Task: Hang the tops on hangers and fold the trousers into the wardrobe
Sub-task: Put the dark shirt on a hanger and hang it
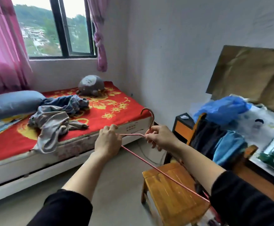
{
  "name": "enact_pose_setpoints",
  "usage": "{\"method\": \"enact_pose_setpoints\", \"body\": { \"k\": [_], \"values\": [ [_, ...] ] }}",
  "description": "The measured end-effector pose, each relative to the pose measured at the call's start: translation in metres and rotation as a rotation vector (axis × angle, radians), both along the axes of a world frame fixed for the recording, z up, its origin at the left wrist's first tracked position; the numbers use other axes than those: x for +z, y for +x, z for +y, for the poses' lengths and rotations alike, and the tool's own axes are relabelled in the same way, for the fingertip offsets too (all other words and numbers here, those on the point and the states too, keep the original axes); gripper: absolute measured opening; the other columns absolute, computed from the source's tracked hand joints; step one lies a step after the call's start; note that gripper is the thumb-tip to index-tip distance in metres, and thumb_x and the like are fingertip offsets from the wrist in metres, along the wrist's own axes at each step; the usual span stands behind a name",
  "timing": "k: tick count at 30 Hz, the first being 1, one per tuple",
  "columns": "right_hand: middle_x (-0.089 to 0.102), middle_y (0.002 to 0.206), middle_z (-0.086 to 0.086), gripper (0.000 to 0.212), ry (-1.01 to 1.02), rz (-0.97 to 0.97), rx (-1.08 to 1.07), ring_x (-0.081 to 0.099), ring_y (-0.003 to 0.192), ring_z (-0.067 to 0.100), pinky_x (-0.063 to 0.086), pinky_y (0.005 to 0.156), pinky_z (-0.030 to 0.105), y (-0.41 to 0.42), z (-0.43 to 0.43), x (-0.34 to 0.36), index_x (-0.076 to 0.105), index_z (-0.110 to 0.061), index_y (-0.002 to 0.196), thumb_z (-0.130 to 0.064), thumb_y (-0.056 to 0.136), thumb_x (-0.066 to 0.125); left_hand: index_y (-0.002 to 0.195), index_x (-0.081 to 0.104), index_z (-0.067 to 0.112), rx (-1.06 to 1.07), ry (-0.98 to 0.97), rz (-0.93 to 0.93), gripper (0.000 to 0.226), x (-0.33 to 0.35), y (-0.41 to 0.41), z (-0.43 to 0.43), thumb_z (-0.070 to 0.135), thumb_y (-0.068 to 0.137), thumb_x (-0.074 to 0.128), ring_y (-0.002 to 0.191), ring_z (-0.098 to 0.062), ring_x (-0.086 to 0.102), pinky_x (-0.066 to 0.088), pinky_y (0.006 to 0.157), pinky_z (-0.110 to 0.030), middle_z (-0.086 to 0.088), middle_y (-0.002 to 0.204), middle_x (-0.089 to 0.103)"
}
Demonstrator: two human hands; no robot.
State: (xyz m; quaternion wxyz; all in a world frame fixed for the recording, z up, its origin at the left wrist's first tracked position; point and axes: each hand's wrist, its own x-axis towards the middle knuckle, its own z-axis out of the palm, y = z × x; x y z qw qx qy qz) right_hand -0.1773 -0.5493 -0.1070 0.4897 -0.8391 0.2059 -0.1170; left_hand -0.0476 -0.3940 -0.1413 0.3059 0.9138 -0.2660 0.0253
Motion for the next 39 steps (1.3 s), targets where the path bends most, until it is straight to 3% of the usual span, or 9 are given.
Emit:
{"method": "enact_pose_setpoints", "body": {
  "k": [10,14,21,24,28,31,33,35,39],
  "values": [
    [0.055,0.056,-0.005,0.023,-0.017,-0.085,-0.433,0.049,0.046,0.009,0.037,0.041,0.021,-0.189,-0.207,-0.019,0.057,-0.019,0.066,-0.027,0.086,0.066,0.125,0.050,0.016,-0.263,0.021,0.130,0.036,-0.031,-0.159,-0.245,0.023,0.090,0.044,0.117,-0.030,0.045,0.041,0.092,-0.039,-0.011,0.126,0.051],
    [0.056,0.060,-0.003,0.020,-0.125,-0.130,-0.587,0.056,0.061,0.019,0.048,0.062,0.034,-0.231,-0.268,-0.010,0.059,-0.013,0.069,-0.024,0.084,0.066,0.126,0.050,0.014,-0.356,0.061,0.177,0.039,-0.040,-0.194,-0.323,0.023,0.089,0.045,0.120,-0.031,0.045,0.043,0.095,-0.040,-0.013,0.128,0.050],
    [0.053,0.054,-0.007,0.013,-0.226,-0.183,-0.724,0.048,0.051,0.001,0.037,0.050,0.011,-0.255,-0.358,-0.013,0.059,-0.012,0.070,-0.014,0.082,0.062,0.114,0.051,0.010,-0.469,0.164,0.189,0.034,-0.065,-0.212,-0.443,0.032,0.089,0.047,0.120,-0.034,0.042,0.041,0.093,-0.042,-0.014,0.123,0.048],
    [0.052,0.057,-0.009,0.011,-0.254,-0.191,-0.759,0.050,0.055,-0.002,0.038,0.051,0.008,-0.248,-0.398,-0.013,0.060,-0.015,0.072,-0.011,0.082,0.059,0.134,0.040,0.012,-0.510,0.255,0.236,0.061,-0.074,-0.208,-0.494,0.049,0.087,0.050,0.132,-0.035,0.029,0.035,0.104,-0.047,-0.014,0.142,0.034],
    [0.051,0.061,-0.009,0.006,-0.247,-0.143,-0.745,0.048,0.055,0.003,0.037,0.052,0.010,-0.234,-0.442,-0.018,0.061,-0.010,0.079,-0.009,0.084,0.058,0.152,0.002,0.021,-0.493,0.418,0.347,0.105,-0.079,-0.205,-0.550,0.069,0.075,0.054,0.145,-0.038,-0.010,0.017,0.107,-0.066,-0.008,0.159,-0.015],
    [0.049,0.060,-0.010,0.009,-0.240,-0.134,-0.724,0.047,0.053,0.002,0.036,0.052,0.010,-0.226,-0.466,-0.023,0.059,-0.012,0.077,-0.007,0.085,0.058,0.152,-0.008,0.018,-0.481,0.531,0.395,0.120,-0.081,-0.207,-0.581,0.066,0.070,0.065,0.141,-0.050,0.005,0.022,0.109,-0.063,-0.017,0.155,-0.025],
    [0.051,0.061,-0.010,0.007,-0.236,-0.136,-0.715,0.048,0.055,0.000,0.037,0.054,0.009,-0.223,-0.478,-0.026,0.060,-0.011,0.081,-0.006,0.085,0.058,0.150,0.005,0.009,-0.454,0.583,0.321,0.111,-0.085,-0.212,-0.594,0.057,0.072,0.069,0.135,-0.053,0.025,0.033,0.105,-0.057,-0.027,0.152,-0.020],
    [0.053,0.065,-0.008,0.005,-0.246,-0.145,-0.707,0.049,0.058,-0.002,0.038,0.056,0.008,-0.220,-0.487,-0.027,0.060,-0.011,0.083,-0.006,0.085,0.058,0.141,0.023,0.005,-0.420,0.558,0.240,0.086,-0.089,-0.217,-0.602,0.044,0.078,0.066,0.125,-0.056,0.037,0.042,0.099,-0.054,-0.033,0.151,-0.013],
    [0.054,0.066,-0.009,0.007,-0.274,-0.161,-0.693,0.051,0.061,-0.005,0.038,0.057,0.007,-0.214,-0.499,-0.026,0.058,-0.013,0.084,-0.006,0.086,0.057,0.123,0.038,0.007,-0.426,0.444,0.241,0.048,-0.096,-0.214,-0.604,0.030,0.086,0.058,0.110,-0.055,0.051,0.047,0.092,-0.045,-0.033,0.151,-0.010]
  ]
}}
